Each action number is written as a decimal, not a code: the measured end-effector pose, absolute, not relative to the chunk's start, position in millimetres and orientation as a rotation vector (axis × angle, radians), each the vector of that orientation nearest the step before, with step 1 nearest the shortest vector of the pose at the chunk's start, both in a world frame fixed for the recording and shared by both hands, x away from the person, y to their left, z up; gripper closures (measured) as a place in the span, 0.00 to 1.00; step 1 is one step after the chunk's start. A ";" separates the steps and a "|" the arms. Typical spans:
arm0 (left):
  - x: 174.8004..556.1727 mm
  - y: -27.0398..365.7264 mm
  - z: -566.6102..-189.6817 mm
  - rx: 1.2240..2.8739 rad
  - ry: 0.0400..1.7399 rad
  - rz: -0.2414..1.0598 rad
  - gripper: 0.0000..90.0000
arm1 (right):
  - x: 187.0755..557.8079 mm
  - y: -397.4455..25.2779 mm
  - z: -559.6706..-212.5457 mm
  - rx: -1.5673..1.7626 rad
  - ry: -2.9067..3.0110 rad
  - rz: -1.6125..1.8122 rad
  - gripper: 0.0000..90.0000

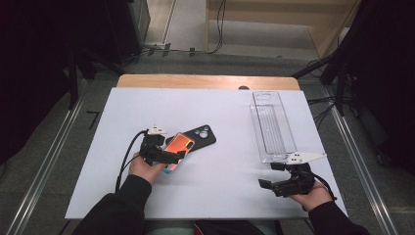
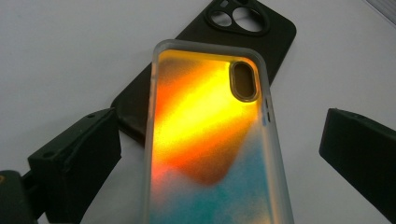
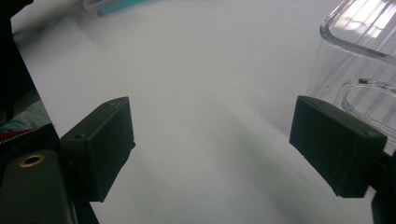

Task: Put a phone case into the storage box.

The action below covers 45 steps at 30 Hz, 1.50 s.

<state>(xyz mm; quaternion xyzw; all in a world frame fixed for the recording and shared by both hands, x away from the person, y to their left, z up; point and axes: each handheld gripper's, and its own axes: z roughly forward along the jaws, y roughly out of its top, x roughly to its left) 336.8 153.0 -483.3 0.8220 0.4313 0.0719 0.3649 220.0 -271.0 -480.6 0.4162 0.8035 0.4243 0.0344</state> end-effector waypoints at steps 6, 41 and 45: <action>336.2 150.7 -486.9 2.133 1.135 0.203 0.00 | 220.0 -271.6 -480.6 1.276 2.469 1.304 0.14; 329.0 139.3 -498.6 2.280 1.104 0.345 0.08 | 219.5 -272.3 -480.0 1.274 2.467 1.302 0.14; 327.4 140.4 -497.7 2.274 1.085 0.348 0.17 | 219.3 -272.4 -479.9 1.277 2.465 1.303 0.14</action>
